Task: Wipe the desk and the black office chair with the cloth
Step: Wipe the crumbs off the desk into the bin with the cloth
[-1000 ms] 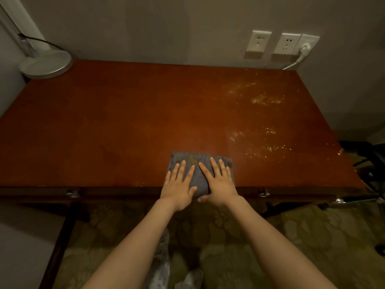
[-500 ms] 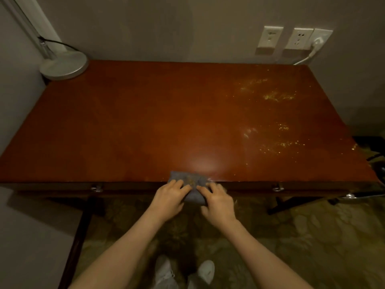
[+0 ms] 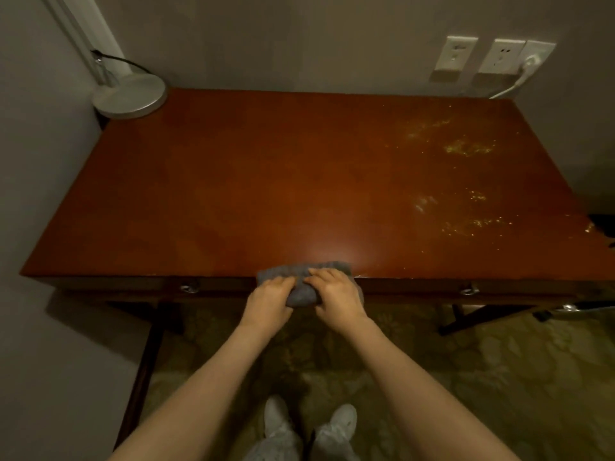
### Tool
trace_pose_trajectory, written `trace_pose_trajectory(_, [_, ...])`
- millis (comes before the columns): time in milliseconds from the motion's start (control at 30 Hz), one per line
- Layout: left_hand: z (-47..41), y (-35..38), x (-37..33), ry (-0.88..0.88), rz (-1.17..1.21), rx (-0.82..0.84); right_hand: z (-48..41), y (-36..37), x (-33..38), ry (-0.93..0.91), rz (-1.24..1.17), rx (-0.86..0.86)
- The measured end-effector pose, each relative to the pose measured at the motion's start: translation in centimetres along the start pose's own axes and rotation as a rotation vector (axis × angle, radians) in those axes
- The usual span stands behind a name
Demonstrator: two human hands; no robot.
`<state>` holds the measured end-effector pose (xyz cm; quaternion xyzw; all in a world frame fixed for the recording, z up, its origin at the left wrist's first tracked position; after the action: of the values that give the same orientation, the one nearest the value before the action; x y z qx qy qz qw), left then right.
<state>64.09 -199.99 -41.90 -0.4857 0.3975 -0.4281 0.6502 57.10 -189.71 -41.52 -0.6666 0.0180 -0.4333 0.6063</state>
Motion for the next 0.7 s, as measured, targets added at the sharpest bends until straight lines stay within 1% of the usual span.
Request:
trace_pose_trajectory(67, [0.8, 1.6, -2.1, 0.09, -0.03, 0.149, 2.0, 0.0, -1.1, 0.0, 0.114, 0.124])
trace_pose_trajectory(100, [1.2, 2.1, -3.3, 0.139, -0.058, 0.186, 3.1, 0.0, -1.9, 0.018, 0.147, 0.171])
trace_pose_trajectory(133, [1.5, 2.4, -4.3, 0.175, -0.074, 0.182, 4.0, -0.2, -2.7, 0.051, 0.14, 0.175])
trace_pose_trajectory(167, [1.3, 2.3, -5.1, 0.201, -0.068, 0.144, 4.8, -0.8, -3.2, 0.077, 0.111, 0.146])
trace_pose_trajectory(233, [0.3, 0.7, -5.8, 0.228, -0.025, 0.012, 5.3, -2.5, -3.3, 0.075, 0.079, -0.002])
trace_pose_trajectory(300, [-0.9, -1.6, -5.5, 0.251, 0.04, -0.137, 4.1, -4.0, -3.4, 0.062, 0.096, -0.143])
trace_pose_trajectory(367, [-2.0, -3.4, -4.1, 0.217, 0.087, -0.217, 1.9, -5.5, -1.9, 0.068, 0.058, -0.179])
trace_pose_trajectory(433, [-2.6, -4.6, -2.3, 0.14, 0.101, -0.259, -0.6, -6.3, -0.3, 0.023, 0.036, -0.214])
trace_pose_trajectory(500, [-3.2, -5.2, -0.1, 0.061, 0.098, -0.287, -3.2, -5.9, 0.9, -0.027, 0.038, -0.193])
trace_pose_trajectory(567, [-3.8, -5.8, 1.8, 0.002, 0.089, -0.305, -5.5, -4.9, 1.8, -0.032, 0.03, -0.157])
trace_pose_trajectory(633, [-4.9, -5.5, 3.7, -0.058, 0.031, -0.243, -7.7, -3.5, 2.2, 0.009, 0.031, -0.078])
trace_pose_trajectory(700, [-5.9, -4.5, 5.0, -0.113, -0.042, -0.094, -9.3, -2.0, 2.0, 0.044, 0.017, 0.04])
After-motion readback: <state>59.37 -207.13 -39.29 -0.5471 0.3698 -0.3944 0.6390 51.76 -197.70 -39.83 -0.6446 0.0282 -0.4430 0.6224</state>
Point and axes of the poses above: each hand's wrist, its own z-axis away from the middle knuckle, its own y-axis out of the palm, x = y × z, the point moved 5 cm from there along -z, towards the middle knuckle, and after that the axes turned 12 degrees about -z, right-handed, at the moved point
